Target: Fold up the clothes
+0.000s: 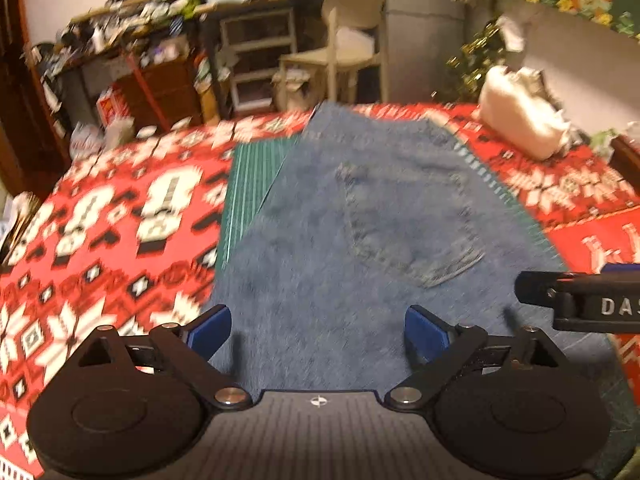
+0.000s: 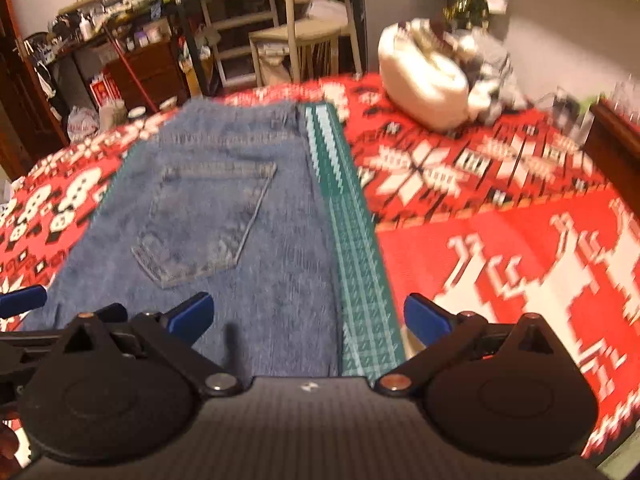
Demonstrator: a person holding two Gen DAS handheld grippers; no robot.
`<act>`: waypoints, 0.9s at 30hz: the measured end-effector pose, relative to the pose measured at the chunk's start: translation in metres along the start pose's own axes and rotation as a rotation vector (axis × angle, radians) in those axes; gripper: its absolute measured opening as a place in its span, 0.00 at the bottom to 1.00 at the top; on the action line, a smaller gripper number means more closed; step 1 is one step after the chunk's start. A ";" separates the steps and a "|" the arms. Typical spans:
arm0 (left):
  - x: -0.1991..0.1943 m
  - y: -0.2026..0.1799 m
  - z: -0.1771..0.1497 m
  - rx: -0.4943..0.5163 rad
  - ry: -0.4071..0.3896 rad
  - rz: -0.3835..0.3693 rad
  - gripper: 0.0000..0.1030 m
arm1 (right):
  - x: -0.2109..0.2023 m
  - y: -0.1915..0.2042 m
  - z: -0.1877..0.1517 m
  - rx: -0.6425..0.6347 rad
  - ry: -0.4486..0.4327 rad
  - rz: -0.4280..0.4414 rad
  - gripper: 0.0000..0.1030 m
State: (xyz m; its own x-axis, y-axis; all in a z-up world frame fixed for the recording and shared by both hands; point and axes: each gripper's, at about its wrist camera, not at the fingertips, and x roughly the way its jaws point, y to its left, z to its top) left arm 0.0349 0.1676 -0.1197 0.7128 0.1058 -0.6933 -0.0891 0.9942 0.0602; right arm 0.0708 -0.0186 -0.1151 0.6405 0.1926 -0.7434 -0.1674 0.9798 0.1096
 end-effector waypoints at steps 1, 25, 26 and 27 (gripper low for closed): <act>-0.002 0.000 0.004 0.004 -0.014 -0.009 0.91 | -0.003 0.001 0.003 -0.015 -0.018 -0.008 0.99; 0.066 0.074 0.091 -0.121 -0.102 -0.111 0.49 | 0.047 -0.045 0.101 0.021 -0.121 0.109 0.77; 0.071 0.077 0.090 -0.129 -0.096 -0.122 0.47 | 0.052 -0.046 0.102 0.028 -0.113 0.134 0.73; 0.076 0.080 0.090 -0.137 -0.090 -0.132 0.42 | 0.057 -0.047 0.104 0.035 -0.106 0.159 0.66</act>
State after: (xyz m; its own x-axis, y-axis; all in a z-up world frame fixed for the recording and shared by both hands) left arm 0.1444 0.2568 -0.1034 0.7833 -0.0179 -0.6214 -0.0804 0.9883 -0.1297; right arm 0.1935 -0.0481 -0.0944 0.6836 0.3475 -0.6418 -0.2473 0.9377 0.2442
